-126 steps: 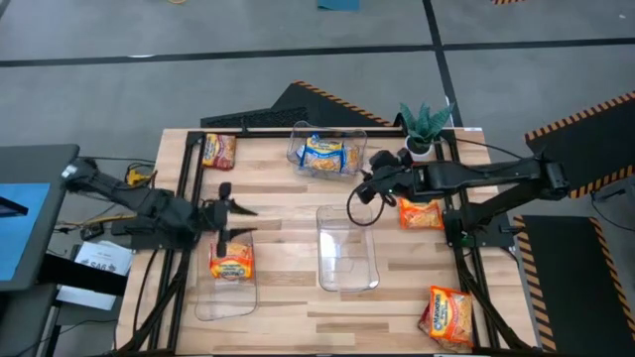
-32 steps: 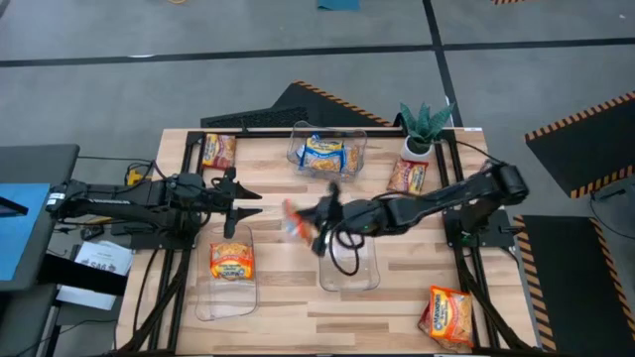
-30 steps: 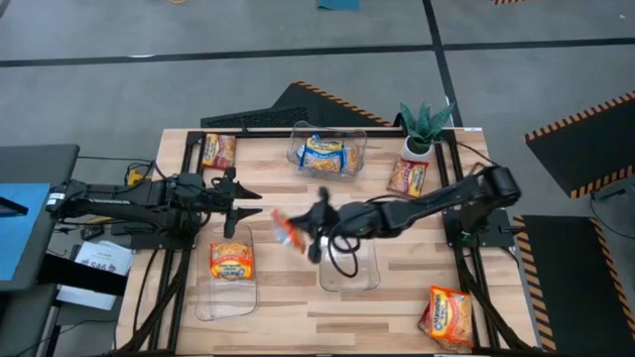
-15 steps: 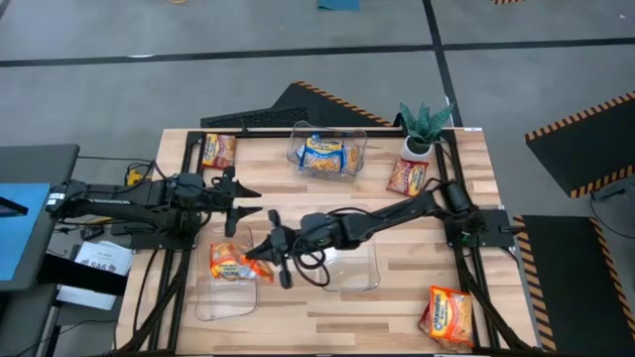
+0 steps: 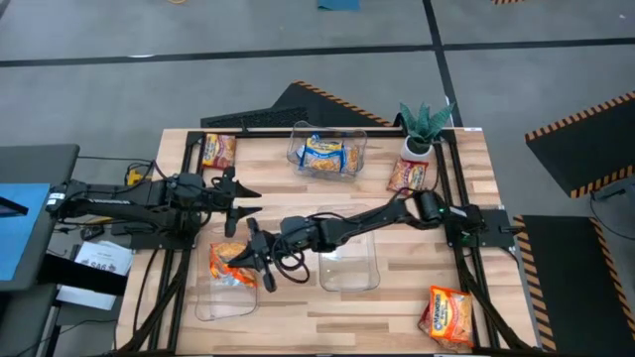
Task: Sort Maruchan noodles
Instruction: Put the top orange noodle pack into the bottom left transparent bin
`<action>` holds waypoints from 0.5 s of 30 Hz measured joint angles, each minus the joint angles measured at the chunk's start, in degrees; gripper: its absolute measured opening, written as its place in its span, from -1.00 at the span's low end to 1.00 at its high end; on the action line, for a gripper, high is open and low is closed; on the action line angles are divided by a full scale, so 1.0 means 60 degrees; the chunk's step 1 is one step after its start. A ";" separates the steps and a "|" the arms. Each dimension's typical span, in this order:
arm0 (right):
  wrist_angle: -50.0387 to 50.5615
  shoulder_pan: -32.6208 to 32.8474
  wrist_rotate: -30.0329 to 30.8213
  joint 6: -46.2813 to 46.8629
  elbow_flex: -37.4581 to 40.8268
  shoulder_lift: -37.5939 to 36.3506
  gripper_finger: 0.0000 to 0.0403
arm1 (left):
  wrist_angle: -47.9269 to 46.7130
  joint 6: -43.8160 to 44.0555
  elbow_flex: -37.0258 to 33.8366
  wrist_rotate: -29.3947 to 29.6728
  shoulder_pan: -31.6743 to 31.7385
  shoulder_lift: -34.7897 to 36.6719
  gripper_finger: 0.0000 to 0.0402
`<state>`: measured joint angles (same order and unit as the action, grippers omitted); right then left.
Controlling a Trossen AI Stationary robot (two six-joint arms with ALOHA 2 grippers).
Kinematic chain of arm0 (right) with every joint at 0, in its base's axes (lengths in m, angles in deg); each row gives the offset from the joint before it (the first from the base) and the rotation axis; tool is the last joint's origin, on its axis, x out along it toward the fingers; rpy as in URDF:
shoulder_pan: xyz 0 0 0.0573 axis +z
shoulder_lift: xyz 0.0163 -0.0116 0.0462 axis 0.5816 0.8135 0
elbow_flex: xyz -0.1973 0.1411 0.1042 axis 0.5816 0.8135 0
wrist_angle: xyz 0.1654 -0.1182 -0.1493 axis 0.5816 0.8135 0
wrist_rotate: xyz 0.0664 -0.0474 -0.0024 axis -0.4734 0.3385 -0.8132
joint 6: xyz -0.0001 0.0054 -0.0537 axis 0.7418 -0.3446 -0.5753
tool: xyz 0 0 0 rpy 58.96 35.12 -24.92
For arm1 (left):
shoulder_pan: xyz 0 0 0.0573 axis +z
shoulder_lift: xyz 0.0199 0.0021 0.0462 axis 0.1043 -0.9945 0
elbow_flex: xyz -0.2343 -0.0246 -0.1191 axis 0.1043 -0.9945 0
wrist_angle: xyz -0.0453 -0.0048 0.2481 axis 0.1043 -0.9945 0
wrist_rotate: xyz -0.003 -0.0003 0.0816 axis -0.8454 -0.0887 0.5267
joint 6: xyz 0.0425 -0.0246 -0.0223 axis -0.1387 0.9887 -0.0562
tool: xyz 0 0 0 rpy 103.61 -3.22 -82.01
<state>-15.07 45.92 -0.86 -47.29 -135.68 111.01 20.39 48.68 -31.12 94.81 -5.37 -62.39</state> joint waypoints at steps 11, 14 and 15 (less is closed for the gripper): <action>0.0410 -0.0207 -0.0460 0.1152 -0.0330 0.0453 -0.78 | -0.0038 -0.0004 0.0000 0.0085 0.0000 0.0000 -0.17; 0.0606 -0.0265 -0.0470 0.1240 -0.0333 0.0436 -0.60 | -0.0047 -0.0007 0.0000 0.0333 0.0000 -0.0001 -0.17; 0.0610 -0.0266 -0.0516 0.1316 -0.0333 0.0435 -0.53 | -0.0051 -0.0007 0.0000 0.0395 0.0000 -0.0002 -0.17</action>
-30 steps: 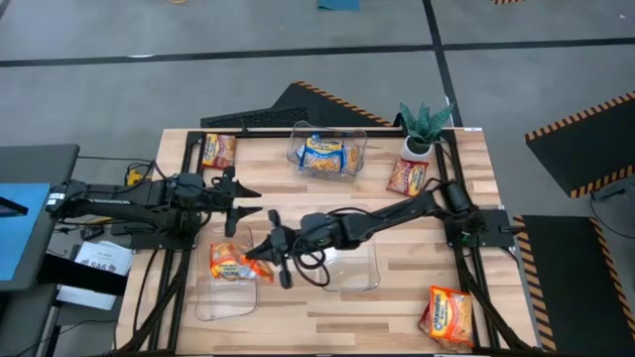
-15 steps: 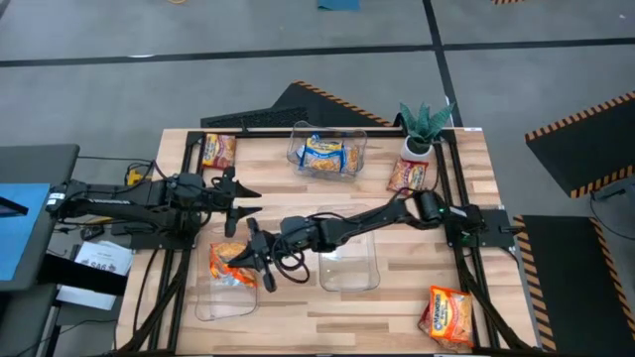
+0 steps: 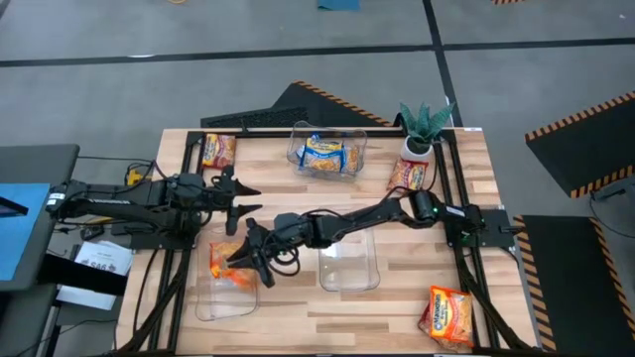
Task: Sort Maruchan noodles
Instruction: Put the top orange noodle pack into the bottom left transparent bin, then put the orange noodle pack into the bottom left transparent bin
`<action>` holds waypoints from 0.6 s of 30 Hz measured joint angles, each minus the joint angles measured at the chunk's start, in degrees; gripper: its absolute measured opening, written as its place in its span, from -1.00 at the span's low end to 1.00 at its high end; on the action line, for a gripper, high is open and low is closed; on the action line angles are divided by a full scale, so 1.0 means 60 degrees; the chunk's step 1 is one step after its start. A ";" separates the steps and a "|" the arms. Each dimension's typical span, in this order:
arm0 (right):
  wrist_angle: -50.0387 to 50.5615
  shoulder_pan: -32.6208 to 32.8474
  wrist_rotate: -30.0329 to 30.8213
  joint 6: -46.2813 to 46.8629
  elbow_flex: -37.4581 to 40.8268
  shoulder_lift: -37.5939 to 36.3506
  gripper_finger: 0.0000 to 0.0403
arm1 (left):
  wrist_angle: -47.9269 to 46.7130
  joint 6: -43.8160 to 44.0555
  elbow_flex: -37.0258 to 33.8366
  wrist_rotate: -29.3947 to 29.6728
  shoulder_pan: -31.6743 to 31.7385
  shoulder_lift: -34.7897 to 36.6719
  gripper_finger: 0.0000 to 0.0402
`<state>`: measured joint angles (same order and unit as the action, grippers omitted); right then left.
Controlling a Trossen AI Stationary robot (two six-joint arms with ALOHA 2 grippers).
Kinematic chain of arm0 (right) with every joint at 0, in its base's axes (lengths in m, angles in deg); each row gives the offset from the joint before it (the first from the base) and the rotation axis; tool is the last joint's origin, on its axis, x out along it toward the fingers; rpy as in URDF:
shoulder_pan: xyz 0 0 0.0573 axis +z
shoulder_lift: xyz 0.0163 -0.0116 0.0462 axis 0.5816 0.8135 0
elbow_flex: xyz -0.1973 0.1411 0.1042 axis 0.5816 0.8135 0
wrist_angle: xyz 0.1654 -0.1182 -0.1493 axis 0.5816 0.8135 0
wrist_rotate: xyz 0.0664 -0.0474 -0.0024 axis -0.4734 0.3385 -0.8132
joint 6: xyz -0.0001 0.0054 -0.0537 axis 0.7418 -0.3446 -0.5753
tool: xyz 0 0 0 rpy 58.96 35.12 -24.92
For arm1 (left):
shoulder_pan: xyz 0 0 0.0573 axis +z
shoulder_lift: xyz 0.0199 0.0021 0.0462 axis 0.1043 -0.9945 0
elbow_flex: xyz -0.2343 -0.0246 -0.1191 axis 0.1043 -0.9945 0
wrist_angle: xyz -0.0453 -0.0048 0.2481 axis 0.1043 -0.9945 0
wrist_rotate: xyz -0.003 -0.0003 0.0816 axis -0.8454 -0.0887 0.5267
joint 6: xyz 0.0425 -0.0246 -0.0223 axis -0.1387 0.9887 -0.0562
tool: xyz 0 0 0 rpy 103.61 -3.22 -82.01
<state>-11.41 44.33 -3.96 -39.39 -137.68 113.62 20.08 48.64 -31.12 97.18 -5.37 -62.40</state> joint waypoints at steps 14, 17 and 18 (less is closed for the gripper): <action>0.6681 -0.0107 -0.0245 -0.1459 -0.0009 -0.1704 0.21 | -0.0191 0.0003 0.0006 0.0113 0.0000 0.0086 -0.17; 0.9493 0.0114 0.0884 -0.1681 0.0011 -0.2388 0.19 | -0.0238 0.0006 0.0007 0.0249 0.0000 0.0197 -0.17; 1.0197 0.0207 0.1441 -0.1714 0.0010 -0.2624 0.18 | -0.0204 0.0007 0.0011 0.0249 0.0000 0.0239 -0.17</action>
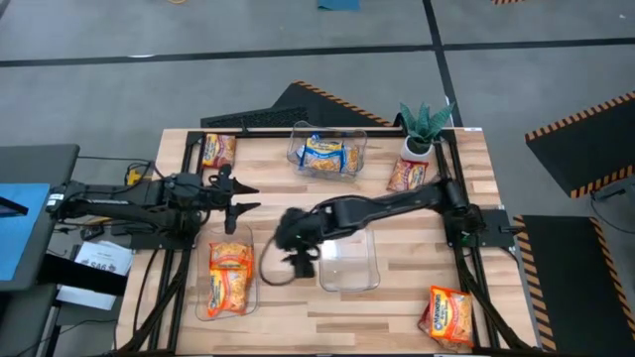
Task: Sort Maruchan noodles
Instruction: Put the orange noodle pack into the bottom left transparent bin
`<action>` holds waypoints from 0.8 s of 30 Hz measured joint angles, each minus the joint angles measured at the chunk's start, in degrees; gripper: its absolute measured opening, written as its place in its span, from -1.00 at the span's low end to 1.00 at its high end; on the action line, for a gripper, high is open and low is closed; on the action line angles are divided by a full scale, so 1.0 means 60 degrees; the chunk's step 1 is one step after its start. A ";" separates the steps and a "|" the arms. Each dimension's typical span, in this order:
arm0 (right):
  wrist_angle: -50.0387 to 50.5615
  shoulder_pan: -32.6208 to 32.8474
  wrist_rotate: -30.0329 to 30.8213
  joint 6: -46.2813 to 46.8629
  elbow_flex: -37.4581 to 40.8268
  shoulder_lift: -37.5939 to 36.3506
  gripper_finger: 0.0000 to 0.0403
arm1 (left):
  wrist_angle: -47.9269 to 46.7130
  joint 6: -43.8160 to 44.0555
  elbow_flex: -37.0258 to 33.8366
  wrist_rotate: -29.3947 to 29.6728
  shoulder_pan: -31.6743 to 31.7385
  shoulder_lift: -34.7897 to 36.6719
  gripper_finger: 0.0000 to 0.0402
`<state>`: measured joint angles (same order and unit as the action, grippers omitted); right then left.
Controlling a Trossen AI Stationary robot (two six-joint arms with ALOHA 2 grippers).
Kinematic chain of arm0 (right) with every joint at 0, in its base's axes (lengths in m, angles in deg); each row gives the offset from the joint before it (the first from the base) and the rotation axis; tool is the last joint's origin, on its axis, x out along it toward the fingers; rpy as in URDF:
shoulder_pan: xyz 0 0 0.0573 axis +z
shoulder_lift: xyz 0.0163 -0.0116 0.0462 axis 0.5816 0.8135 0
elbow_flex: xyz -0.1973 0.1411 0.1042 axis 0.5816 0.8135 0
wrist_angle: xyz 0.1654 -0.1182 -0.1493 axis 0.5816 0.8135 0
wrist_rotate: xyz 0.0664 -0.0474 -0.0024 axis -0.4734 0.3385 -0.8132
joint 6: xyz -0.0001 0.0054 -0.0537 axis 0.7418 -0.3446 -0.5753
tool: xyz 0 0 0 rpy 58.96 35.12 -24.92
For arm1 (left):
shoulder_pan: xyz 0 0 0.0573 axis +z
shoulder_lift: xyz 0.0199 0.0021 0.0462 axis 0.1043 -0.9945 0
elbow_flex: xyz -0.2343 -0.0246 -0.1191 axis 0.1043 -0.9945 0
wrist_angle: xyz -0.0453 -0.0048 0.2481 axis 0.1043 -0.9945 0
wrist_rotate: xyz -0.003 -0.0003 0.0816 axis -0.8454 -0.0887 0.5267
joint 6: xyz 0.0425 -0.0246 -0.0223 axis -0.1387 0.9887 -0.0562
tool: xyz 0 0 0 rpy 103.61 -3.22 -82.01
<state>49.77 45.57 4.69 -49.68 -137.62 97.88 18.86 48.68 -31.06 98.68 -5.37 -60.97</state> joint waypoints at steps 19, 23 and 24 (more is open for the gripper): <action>0.6895 0.2993 0.2870 1.0152 0.5707 -0.5851 0.12 | -0.0247 0.0156 0.0000 -0.0003 0.0000 0.0321 -0.17; 0.6830 0.3784 0.1141 1.3702 0.7007 -0.6857 0.12 | -0.0274 0.0409 0.0000 -0.0005 0.0000 0.0321 -0.17; 0.6838 0.3948 0.0577 1.4687 0.7261 -0.7015 0.12 | -0.0300 0.0423 0.0000 -0.0007 0.0000 0.0320 -0.17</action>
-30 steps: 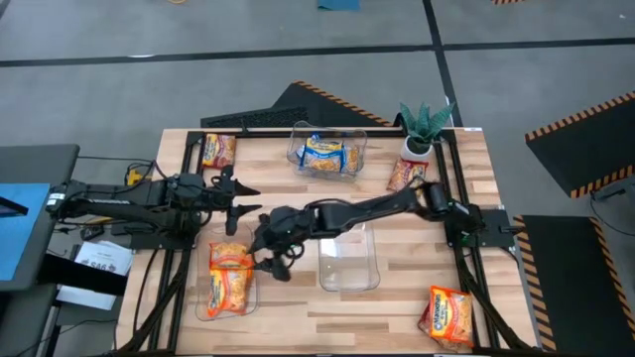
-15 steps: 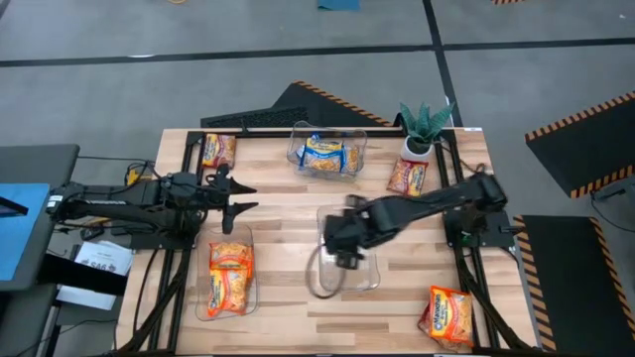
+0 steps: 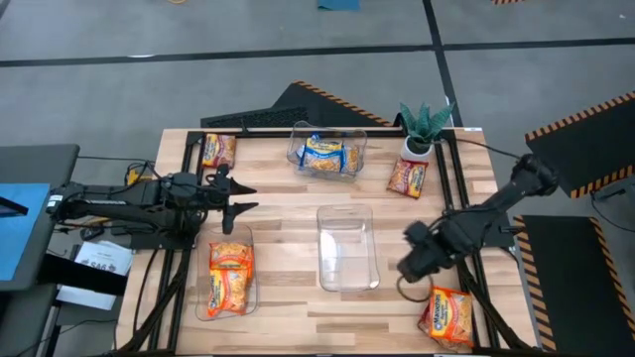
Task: Sort Maruchan noodles
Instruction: Put the orange noodle pack into the bottom left transparent bin
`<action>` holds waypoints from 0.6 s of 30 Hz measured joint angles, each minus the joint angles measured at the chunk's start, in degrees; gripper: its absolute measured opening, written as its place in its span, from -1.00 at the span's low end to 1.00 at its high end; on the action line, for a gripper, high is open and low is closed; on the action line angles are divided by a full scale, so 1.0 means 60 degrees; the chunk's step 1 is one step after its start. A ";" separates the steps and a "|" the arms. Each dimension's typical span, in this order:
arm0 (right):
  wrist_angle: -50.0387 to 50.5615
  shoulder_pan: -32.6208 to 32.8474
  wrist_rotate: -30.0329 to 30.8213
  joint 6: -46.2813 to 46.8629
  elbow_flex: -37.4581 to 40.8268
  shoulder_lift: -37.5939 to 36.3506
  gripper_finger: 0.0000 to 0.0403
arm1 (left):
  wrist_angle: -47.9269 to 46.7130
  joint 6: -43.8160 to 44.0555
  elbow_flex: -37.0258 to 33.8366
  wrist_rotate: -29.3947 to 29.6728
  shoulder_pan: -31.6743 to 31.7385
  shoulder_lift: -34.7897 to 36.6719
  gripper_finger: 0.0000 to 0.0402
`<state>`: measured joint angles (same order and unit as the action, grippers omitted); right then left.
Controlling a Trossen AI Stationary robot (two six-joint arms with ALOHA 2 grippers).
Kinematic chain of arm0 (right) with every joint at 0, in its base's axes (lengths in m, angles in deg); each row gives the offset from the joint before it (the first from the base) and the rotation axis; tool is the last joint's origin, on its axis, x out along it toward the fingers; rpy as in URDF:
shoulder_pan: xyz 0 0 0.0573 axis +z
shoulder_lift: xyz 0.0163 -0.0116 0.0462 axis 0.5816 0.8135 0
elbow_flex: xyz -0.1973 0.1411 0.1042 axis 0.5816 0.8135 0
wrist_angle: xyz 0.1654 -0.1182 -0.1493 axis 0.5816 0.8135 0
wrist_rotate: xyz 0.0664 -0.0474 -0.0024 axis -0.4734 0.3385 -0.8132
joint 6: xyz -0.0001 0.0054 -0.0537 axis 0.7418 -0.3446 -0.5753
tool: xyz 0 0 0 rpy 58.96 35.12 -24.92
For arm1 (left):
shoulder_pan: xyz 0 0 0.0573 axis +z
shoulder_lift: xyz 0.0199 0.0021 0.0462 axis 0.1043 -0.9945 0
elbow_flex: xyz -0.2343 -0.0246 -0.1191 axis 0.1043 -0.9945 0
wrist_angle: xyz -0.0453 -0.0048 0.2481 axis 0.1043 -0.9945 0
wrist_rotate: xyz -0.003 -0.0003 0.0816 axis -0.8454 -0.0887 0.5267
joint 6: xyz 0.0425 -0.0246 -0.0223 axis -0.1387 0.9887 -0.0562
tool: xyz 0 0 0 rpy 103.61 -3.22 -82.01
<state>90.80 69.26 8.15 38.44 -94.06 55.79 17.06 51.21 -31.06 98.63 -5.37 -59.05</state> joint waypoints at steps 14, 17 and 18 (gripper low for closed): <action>-0.0743 0.1259 -0.3399 0.3340 0.0744 0.1369 0.12 | -0.0071 -0.0055 -0.0004 0.0000 0.0000 -0.0002 -0.17; -0.0862 0.1233 -0.3457 0.2671 0.0742 0.1944 0.12 | -0.0067 -0.0061 -0.0004 0.0004 0.0000 -0.0002 -0.17; -0.0868 0.1230 -0.3583 0.2511 0.0744 0.2092 0.12 | -0.0066 -0.0101 -0.0004 0.0009 0.0000 -0.0002 -0.17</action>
<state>85.59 76.64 -13.34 53.51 -89.60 68.34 16.66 50.61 -31.08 98.69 -5.37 -59.06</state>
